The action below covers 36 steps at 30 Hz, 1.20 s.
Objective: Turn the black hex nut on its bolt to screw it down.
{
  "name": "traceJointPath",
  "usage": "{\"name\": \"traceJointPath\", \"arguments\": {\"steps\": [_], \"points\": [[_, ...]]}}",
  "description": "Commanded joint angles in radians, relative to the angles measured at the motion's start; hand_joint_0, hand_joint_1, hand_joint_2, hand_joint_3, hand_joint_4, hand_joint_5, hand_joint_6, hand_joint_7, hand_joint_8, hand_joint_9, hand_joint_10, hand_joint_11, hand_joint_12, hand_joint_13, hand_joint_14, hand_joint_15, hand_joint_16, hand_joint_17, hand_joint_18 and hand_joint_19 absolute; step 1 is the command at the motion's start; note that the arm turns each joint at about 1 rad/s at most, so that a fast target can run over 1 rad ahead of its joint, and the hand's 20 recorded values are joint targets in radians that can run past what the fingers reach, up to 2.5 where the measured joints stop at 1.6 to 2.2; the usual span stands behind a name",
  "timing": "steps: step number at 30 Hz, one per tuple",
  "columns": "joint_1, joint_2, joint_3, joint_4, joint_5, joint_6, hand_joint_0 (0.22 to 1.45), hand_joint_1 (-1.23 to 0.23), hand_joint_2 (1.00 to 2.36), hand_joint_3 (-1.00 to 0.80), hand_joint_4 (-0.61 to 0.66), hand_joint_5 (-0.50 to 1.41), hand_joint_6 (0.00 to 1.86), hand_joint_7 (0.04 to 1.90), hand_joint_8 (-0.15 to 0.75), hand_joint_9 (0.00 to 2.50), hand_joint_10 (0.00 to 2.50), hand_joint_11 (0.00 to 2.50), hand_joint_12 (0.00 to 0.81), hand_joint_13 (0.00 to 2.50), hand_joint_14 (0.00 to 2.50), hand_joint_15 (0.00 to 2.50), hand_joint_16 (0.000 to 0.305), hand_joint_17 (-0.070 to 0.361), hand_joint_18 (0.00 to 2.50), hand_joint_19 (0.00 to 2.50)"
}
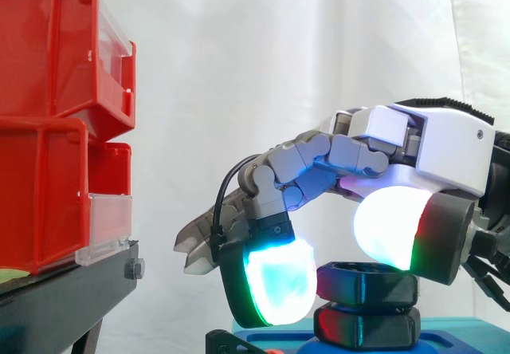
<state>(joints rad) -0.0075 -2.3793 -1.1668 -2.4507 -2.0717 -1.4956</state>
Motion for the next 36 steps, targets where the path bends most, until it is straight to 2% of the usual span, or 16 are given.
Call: {"name": "traceJointPath", "arguments": {"steps": [1,7,15,18,32,36], "points": [[-0.011,0.000,0.013,-0.002,-0.019,0.000,0.51,-0.16,1.00,-0.50,0.11,-0.03,0.76,1.26,0.251,0.86,0.00,0.13,0.310,0.69,0.01,0.15,0.053,0.120,0.59,0.32],[-0.020,0.000,0.027,-0.010,-0.051,0.002,0.51,-0.16,1.00,-0.50,0.11,-0.03,0.76,1.27,0.252,0.87,0.00,0.12,0.312,0.69,0.01,0.16,0.053,0.119,0.60,0.33],[-0.043,0.000,0.027,-0.030,-0.080,0.000,0.51,-0.16,1.00,-0.50,0.11,-0.03,0.76,1.26,0.252,0.87,0.00,0.12,0.313,0.69,0.01,0.16,0.053,0.119,0.60,0.33],[-0.058,0.000,0.027,-0.025,-0.097,0.002,0.51,-0.16,1.00,-0.50,0.11,-0.03,0.76,1.26,0.254,0.87,0.00,0.13,0.312,0.69,0.01,0.16,0.053,0.119,0.60,0.32],[-0.094,0.000,0.027,-0.019,-0.154,0.005,0.51,-0.16,1.00,-0.50,0.12,-0.03,0.75,1.27,0.256,0.87,0.00,0.12,0.315,0.70,0.01,0.16,0.052,0.118,0.60,0.33],[-0.105,0.000,0.044,-0.021,-0.179,0.020,0.51,-0.15,1.00,-0.50,0.12,-0.03,0.72,1.28,0.256,0.87,0.00,0.12,0.316,0.69,0.01,0.15,0.053,0.119,0.60,0.34]]}}
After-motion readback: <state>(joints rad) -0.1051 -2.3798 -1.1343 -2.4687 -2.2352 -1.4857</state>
